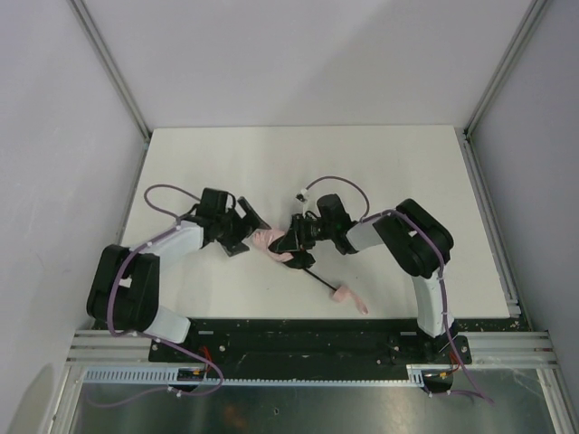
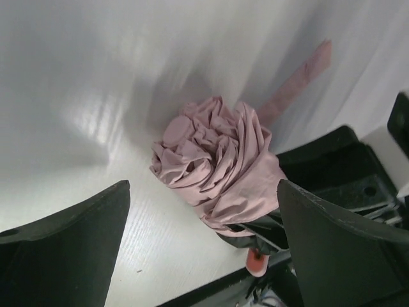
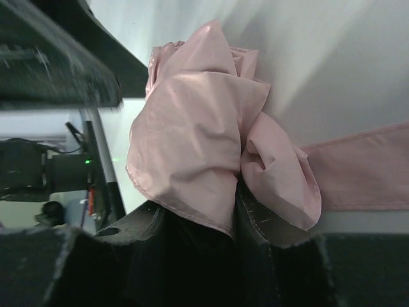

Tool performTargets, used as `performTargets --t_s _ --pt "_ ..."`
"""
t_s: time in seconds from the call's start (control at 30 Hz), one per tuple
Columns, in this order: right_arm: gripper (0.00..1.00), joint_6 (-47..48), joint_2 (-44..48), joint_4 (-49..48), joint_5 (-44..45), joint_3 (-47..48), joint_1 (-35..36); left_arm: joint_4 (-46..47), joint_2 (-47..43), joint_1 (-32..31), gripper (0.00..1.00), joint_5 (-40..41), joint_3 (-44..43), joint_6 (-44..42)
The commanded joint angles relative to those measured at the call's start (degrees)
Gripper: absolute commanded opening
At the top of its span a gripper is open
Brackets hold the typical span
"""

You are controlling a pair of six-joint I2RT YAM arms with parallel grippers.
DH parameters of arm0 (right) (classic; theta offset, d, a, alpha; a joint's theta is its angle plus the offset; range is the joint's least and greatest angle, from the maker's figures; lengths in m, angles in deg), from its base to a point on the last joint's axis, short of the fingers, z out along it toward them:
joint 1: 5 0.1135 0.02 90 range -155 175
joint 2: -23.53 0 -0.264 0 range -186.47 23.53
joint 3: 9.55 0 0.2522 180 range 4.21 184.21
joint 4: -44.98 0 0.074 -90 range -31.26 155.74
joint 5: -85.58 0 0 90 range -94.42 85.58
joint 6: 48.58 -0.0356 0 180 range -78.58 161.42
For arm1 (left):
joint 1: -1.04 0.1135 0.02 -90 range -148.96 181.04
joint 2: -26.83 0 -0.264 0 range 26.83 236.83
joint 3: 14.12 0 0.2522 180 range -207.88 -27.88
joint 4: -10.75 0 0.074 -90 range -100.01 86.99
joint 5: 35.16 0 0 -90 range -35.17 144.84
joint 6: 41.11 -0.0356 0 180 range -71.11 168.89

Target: Put away the umbrella

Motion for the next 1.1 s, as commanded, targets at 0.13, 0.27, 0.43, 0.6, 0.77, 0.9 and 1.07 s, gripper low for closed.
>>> performTargets --t_s 0.13,0.27,0.43,0.6,0.77,0.9,1.07 --pt "0.00 -6.40 -7.65 7.47 -3.87 -4.20 0.14 3.93 5.55 -5.14 0.99 -5.84 1.50 9.84" --pt "0.00 -6.93 -6.94 6.97 -3.80 -4.20 0.13 4.51 9.27 -7.10 0.99 -4.48 0.46 12.47" --pt "0.00 -7.33 -4.69 5.13 -3.33 -4.20 0.57 4.70 11.61 -7.62 0.72 1.17 2.45 13.61" --pt "0.00 -6.75 -3.03 3.17 -3.18 -4.05 1.75 7.32 12.20 -8.02 0.31 4.01 5.33 12.34" --pt "0.20 -3.60 -0.28 4.74 -2.26 -3.44 2.19 8.04 11.36 -8.28 0.08 5.37 6.12 9.93" --pt "0.60 4.19 7.06 13.93 3.72 -2.21 2.04 8.06 9.91 -8.33 0.01 6.16 6.63 9.16" --pt "0.90 17.08 19.01 25.30 17.02 -1.86 4.14 7.56 9.30 -8.38 0.00 5.34 6.34 9.02"
